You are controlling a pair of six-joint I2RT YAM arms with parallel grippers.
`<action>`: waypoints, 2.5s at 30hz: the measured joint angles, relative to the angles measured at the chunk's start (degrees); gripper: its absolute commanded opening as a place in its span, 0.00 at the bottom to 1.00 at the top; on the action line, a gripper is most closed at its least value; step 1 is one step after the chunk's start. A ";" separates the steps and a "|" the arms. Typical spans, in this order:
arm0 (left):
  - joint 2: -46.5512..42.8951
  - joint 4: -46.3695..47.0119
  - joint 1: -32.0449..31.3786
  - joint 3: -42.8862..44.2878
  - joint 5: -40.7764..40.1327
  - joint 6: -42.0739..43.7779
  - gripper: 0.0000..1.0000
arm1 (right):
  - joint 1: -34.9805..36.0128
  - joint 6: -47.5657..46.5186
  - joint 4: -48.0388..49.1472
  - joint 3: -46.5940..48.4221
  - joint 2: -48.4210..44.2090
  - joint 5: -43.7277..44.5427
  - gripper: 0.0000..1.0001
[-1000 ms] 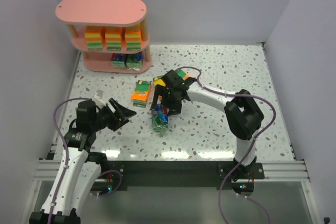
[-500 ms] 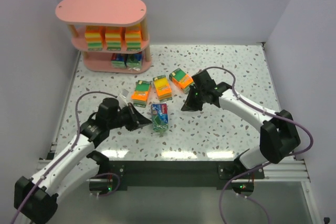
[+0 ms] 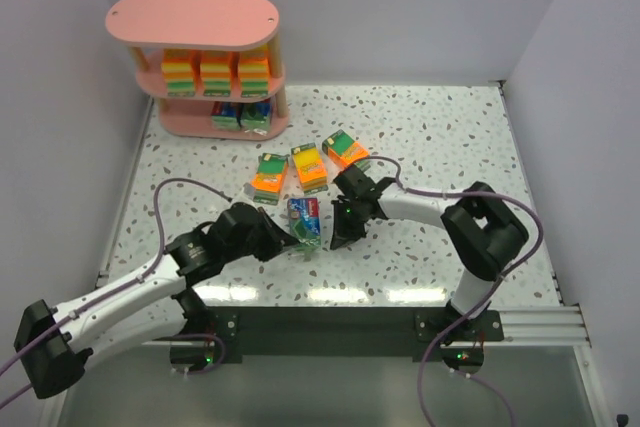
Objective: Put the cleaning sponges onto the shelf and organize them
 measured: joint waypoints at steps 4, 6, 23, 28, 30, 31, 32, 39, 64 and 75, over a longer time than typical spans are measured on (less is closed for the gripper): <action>-0.50 -2.19 -5.62 -0.39 -5.33 -5.46 0.00 | 1.92 0.24 3.45 1.14 3.28 -1.31 0.00; -0.70 -2.62 -8.17 -1.68 -7.54 -8.63 0.00 | 2.32 0.31 5.07 2.12 4.35 -2.23 0.00; -9.77 -11.15 -10.99 -6.73 -23.61 -24.94 0.71 | 4.61 1.88 18.84 3.15 8.35 -17.27 0.00; -10.99 -11.54 -11.02 -7.76 -24.48 -27.69 0.65 | 4.57 0.35 16.85 0.35 4.28 -16.63 0.00; -10.84 -11.17 -10.99 -9.22 -24.94 -28.81 0.58 | 4.57 -0.04 16.37 -0.24 3.41 -16.52 0.00; -10.67 -10.73 -10.99 -10.03 -25.22 -29.27 0.56 | 4.57 -0.17 16.20 -0.44 3.28 -16.46 0.00; -10.34 -10.45 -10.99 -10.67 -25.62 -29.55 0.56 | 4.57 -0.28 16.06 -0.59 3.21 -16.28 0.00; -5.55 -4.90 -10.99 -11.41 -28.52 -30.36 0.54 | 4.57 -0.81 15.43 -2.54 2.08 -15.67 0.00; 5.16 16.50 2.27 -15.74 -23.04 -18.16 0.26 | 4.57 -1.42 13.57 -8.72 -5.09 -15.23 0.00; -2.99 15.56 2.27 -15.98 -18.53 -15.15 0.00 | 4.52 -1.38 10.88 -10.95 -11.06 -14.34 0.00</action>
